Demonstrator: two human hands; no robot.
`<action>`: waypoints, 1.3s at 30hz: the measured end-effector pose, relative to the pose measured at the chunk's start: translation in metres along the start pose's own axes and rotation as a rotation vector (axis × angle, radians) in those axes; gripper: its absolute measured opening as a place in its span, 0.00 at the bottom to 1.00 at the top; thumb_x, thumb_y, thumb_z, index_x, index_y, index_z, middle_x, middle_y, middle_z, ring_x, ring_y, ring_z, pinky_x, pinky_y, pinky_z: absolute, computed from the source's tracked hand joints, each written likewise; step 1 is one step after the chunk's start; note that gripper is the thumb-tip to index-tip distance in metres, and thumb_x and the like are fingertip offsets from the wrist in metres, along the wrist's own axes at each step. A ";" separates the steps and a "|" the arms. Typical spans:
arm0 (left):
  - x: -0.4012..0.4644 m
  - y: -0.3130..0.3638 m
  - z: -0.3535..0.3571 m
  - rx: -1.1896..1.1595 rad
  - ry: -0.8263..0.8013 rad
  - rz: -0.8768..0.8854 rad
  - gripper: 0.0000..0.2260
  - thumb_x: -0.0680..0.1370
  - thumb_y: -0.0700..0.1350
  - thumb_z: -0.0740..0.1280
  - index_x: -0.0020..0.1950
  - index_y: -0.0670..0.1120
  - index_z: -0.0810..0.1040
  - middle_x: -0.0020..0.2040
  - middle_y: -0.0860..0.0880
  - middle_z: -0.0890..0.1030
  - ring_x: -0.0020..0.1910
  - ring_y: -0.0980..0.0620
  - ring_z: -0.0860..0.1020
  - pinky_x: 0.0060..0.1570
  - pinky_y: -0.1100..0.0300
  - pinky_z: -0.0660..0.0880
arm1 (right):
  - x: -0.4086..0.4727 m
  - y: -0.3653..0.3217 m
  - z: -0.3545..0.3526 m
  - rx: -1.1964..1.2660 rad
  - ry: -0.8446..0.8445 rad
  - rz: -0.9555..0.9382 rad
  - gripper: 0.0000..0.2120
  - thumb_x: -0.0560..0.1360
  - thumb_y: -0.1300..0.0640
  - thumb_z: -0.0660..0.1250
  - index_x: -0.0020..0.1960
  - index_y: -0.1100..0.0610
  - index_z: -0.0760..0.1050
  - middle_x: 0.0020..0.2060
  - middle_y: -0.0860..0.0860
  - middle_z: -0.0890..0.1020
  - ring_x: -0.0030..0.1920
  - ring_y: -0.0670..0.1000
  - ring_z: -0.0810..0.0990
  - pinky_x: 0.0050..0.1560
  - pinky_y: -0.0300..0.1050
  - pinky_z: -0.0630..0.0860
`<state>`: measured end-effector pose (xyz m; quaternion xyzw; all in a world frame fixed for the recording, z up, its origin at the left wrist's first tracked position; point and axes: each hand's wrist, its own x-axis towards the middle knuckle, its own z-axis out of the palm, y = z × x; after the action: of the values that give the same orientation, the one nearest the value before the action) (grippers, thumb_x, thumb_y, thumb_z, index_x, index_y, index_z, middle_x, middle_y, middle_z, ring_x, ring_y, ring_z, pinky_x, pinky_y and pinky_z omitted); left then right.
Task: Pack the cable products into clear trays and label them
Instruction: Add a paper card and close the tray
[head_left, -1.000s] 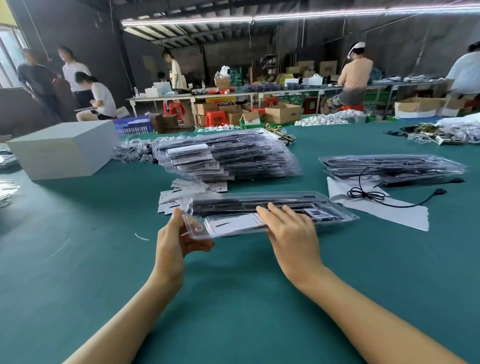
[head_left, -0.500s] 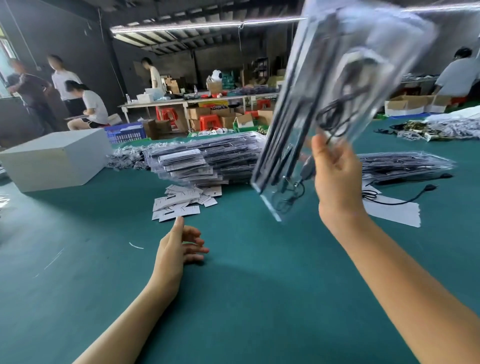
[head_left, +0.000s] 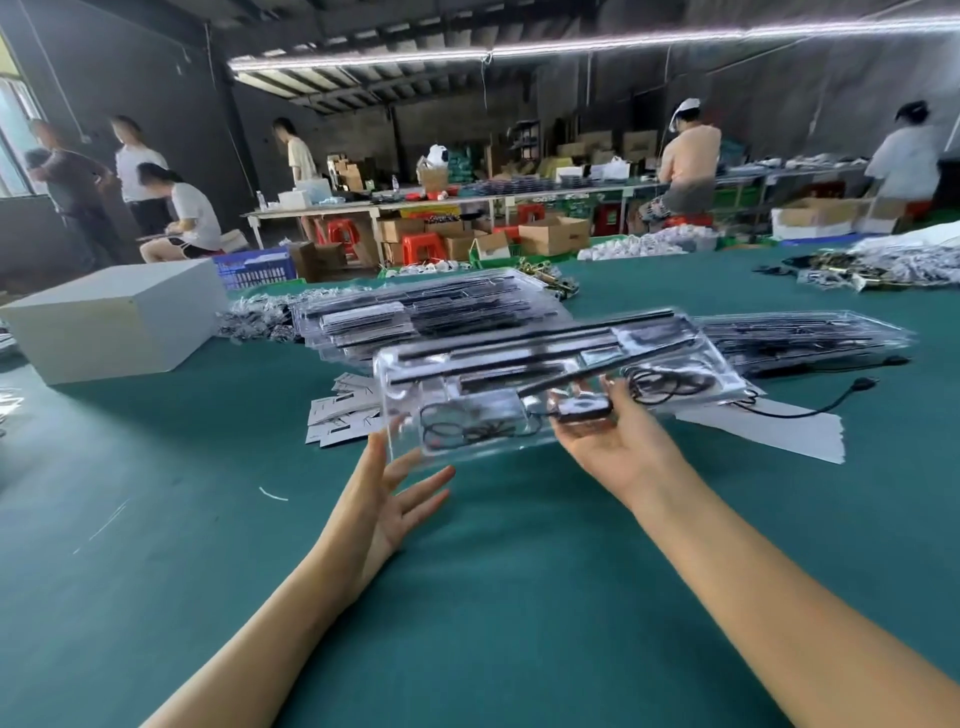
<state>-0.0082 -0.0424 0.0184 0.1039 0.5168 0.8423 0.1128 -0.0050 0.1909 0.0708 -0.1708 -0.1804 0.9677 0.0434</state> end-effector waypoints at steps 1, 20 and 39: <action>0.000 0.000 -0.001 -0.015 -0.022 -0.007 0.30 0.68 0.63 0.68 0.69 0.59 0.69 0.61 0.46 0.81 0.58 0.39 0.79 0.56 0.52 0.78 | 0.002 0.006 -0.004 -0.024 0.015 0.020 0.13 0.80 0.51 0.61 0.52 0.62 0.74 0.50 0.60 0.81 0.54 0.58 0.79 0.57 0.55 0.75; 0.008 0.011 -0.030 -0.183 0.091 -0.007 0.10 0.73 0.42 0.66 0.54 0.45 0.78 0.44 0.42 0.84 0.41 0.41 0.84 0.42 0.52 0.82 | 0.029 -0.052 -0.051 -0.300 0.043 -0.201 0.07 0.71 0.57 0.73 0.42 0.57 0.74 0.31 0.53 0.83 0.30 0.51 0.83 0.33 0.45 0.82; -0.003 -0.004 -0.022 1.726 0.514 0.185 0.14 0.79 0.59 0.59 0.60 0.58 0.79 0.72 0.46 0.66 0.68 0.42 0.66 0.64 0.49 0.64 | 0.038 -0.066 -0.084 -2.060 0.802 -0.803 0.11 0.74 0.48 0.65 0.51 0.51 0.80 0.53 0.56 0.78 0.57 0.61 0.69 0.50 0.49 0.68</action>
<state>-0.0112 -0.0603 0.0052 0.0023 0.9676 0.1647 -0.1911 -0.0101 0.2860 0.0090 -0.3486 -0.8919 0.1591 0.2403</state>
